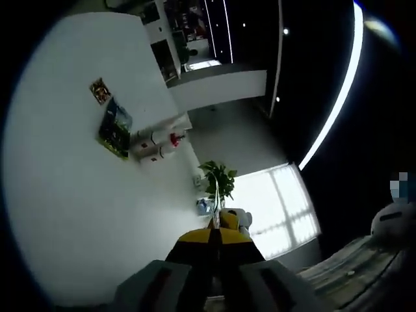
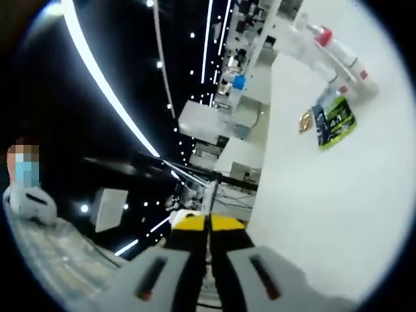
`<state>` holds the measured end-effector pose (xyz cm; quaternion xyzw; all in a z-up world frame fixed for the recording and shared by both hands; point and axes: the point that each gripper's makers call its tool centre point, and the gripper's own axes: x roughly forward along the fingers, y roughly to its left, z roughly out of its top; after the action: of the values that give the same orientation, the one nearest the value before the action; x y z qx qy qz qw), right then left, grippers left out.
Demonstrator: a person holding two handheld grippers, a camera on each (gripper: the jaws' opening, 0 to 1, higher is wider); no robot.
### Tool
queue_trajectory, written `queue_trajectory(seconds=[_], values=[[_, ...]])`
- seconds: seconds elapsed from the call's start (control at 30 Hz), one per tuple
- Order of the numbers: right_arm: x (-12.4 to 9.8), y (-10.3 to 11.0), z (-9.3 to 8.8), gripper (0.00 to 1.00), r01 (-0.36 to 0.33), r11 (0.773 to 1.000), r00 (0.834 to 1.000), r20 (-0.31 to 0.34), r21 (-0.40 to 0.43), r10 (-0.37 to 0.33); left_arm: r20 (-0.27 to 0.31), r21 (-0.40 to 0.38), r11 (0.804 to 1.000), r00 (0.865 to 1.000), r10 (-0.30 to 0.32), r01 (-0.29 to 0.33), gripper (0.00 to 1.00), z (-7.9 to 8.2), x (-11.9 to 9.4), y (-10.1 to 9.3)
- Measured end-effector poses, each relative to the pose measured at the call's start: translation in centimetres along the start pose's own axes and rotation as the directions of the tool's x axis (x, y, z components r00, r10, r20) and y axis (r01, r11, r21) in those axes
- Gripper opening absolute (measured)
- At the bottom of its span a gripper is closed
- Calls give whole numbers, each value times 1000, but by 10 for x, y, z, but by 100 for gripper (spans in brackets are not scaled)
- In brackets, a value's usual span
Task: Arrange the skincare products in the storage area until every visible bottle or jar stands upright without overlapping.
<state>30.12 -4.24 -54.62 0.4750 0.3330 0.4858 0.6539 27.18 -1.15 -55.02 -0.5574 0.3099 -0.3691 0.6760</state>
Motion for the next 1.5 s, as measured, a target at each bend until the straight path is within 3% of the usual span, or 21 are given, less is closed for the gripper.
queue_trajectory(seconds=[0.1, 0.23, 0.3, 0.43, 0.53, 0.63, 0.73, 0.97, 1.13, 1.23, 1.4, 1.5], values=[[0, 2, -6, 0, -5, 1000, 1000, -9, 7, 5, 4, -2, 1000, 1000, -3, 3, 4, 1, -1, 0], [-2, 4, -9, 0, -3, 1000, 1000, -7, 9, 3, -48, 30, 1000, 999, 2, -1, 1, -7, -1, -3], [-2, 3, -7, 1, -3, 1000, 1000, 19, 9, 3, -37, 50, 999, 999, -8, 10, 1, -5, -1, -6], [-7, 0, 2, 11, 15, 999, 994, 104, 33, -18, -3, 21, 999, 1000, -30, 30, 1, 2, -2, -6], [-12, 4, -1, 10, 1, 1000, 995, 104, 25, -4, 7, 11, 1000, 1000, -20, 20, 0, 8, -3, -1], [-19, -4, -3, 14, 44, 999, 993, 109, -10, -43, 18, -2, 1000, 1000, -4, 5, 0, 15, -4, 4], [-27, -16, -5, 23, 122, 992, 985, 128, -32, -117, 21, -8, 1000, 999, 27, -27, 0, 25, -4, 16], [-42, -25, -7, 32, 211, 973, 968, 160, -95, -195, 5, -18, 994, 994, 110, -110, 0, 42, 0, 44], [-61, -37, -8, 32, 256, 965, 952, 188, -62, -240, 40, -84, 986, 988, 150, -146, 0, 66, 2, 70], [-71, -42, -6, 32, 284, 957, 942, 202, -58, -268, 44, -86, 981, 983, 180, -176, 0, 79, 2, 84], [-90, -55, 6, 49, 405, 908, 893, 258, -108, -368, 47, -115, 962, 966, 255, -248, 1, 104, -1, 114], [-97, -54, 8, 53, 414, 905, 886, 276, -103, -374, 54, -137, 950, 956, 290, -280, 1, 116, -1, 127]])
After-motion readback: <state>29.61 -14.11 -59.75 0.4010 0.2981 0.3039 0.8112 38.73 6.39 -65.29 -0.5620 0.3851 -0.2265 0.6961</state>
